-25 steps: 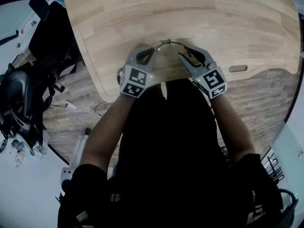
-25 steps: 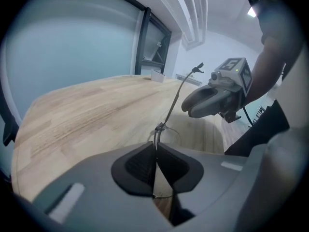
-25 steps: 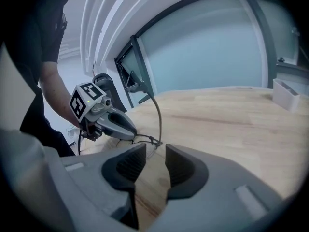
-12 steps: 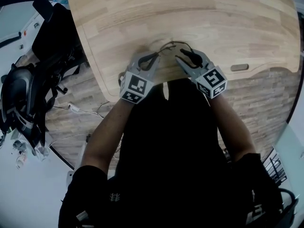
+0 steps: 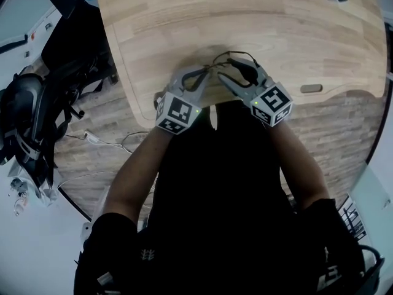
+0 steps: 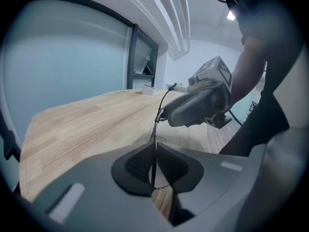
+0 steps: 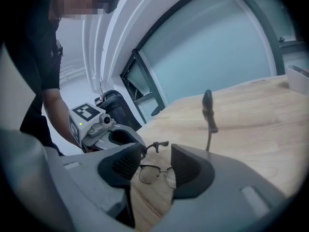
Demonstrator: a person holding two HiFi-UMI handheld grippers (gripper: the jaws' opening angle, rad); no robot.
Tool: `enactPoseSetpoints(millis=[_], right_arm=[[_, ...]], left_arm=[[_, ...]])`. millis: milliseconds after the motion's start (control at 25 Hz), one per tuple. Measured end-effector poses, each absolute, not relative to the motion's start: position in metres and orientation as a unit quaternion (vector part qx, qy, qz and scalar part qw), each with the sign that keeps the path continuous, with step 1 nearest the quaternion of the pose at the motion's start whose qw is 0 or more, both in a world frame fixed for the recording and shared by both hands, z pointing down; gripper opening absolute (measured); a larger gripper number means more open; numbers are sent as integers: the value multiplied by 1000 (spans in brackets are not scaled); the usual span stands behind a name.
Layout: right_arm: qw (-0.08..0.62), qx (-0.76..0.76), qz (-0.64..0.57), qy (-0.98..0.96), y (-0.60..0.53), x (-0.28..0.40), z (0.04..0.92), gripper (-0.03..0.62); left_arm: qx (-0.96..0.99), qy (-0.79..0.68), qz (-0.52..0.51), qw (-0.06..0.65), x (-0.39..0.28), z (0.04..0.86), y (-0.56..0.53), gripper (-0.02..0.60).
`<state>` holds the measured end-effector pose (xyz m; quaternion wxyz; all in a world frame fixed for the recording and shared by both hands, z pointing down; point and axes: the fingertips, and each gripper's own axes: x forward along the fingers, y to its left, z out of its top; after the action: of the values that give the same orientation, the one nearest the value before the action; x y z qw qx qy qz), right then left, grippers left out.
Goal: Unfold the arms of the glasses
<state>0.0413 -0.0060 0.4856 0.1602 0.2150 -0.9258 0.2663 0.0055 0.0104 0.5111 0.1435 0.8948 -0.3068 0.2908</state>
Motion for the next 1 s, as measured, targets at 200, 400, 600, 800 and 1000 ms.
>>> enactPoseSetpoints(millis=[200,400,600,800,1000], right_arm=[[152,219,256,-929,0,37,473,187],[150,218,247,-932,8,34,464,187],[148,204,212,-944,19,25,446,187],[156,182,173,-955,37,9,430,187],[168,155,160,-960,54,-3,424,187]], left_arm=[[895,-311,290,135,2,505,14,103],[896,-320,282,124,-6,492,21,110],[894,-337,270,116,-16,473,29,110],[883,-363,272,118,-37,466,42,110],[878,-381,266,114,-49,459,54,110]])
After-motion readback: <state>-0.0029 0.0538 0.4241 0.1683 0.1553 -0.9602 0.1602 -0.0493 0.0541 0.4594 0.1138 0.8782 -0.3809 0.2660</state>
